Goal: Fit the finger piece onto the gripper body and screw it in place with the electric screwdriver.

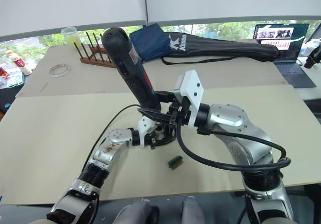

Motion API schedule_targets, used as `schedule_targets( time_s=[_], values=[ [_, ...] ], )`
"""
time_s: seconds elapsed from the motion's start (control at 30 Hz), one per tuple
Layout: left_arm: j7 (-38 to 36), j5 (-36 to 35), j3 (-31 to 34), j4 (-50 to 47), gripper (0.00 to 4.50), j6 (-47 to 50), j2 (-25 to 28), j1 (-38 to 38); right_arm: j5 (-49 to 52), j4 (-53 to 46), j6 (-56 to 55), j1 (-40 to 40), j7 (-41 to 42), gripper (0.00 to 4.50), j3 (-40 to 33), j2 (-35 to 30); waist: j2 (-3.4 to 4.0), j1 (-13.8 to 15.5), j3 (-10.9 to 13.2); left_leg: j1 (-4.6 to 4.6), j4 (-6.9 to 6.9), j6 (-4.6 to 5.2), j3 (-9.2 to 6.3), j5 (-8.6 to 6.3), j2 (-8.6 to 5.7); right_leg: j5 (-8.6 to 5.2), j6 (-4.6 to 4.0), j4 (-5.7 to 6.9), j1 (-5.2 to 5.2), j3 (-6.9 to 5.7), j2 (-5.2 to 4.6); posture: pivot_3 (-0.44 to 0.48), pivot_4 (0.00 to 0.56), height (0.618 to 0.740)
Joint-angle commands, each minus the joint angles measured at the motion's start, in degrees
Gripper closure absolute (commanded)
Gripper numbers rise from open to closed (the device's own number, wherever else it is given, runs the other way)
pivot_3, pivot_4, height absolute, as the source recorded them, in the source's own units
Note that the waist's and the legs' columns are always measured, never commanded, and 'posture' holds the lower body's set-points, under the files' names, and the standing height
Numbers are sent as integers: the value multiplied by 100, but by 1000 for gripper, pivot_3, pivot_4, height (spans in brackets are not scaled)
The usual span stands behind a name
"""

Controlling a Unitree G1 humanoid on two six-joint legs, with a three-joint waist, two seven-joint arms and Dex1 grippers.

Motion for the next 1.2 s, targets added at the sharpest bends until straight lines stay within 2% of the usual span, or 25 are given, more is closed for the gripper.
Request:
schedule_targets(
  time_s=[0.03,0.33,0.67,0.93,1.07,1.2],
  values=[
    [-24,-84,2,-183,2189,19,11,36,4,-144,-262,-61,15,2556,-197,68,0,0,0,0,0,0,0,0,0,0,0,0,0,0,0,0,150,740],
    [18,-32,-58,-80,2189,-13,-57,-17,-180,-69,-501,212,-54,2556,-265,246,0,7,0,0,1,0,0,0,-1,0,0,0,1,0,0,0,150,740],
    [-3,-32,-56,-15,2189,-16,-35,-43,-305,-62,-706,990,-207,2556,-300,294,1,10,-1,7,0,0,0,0,-1,0,0,0,8,0,1,0,150,740],
    [-24,-15,-74,95,2189,-55,-36,-123,-503,197,-718,1148,-245,2558,-145,271,2,15,-3,40,-9,-1,-1,-1,1,0,0,-6,41,0,3,0,150,740],
    [-33,-12,-83,141,2189,-80,-45,-162,-349,329,-294,1141,-261,2558,-66,205,2,20,-3,62,-12,0,-2,-1,2,0,0,-17,68,-2,5,0,150,740],
    [-62,-24,-90,109,2189,-75,-14,-155,-444,438,-503,1214,-221,2559,-107,233,1,22,-6,97,-23,4,-4,-5,4,-1,1,-31,103,-2,7,0,150,740]
  ],
)
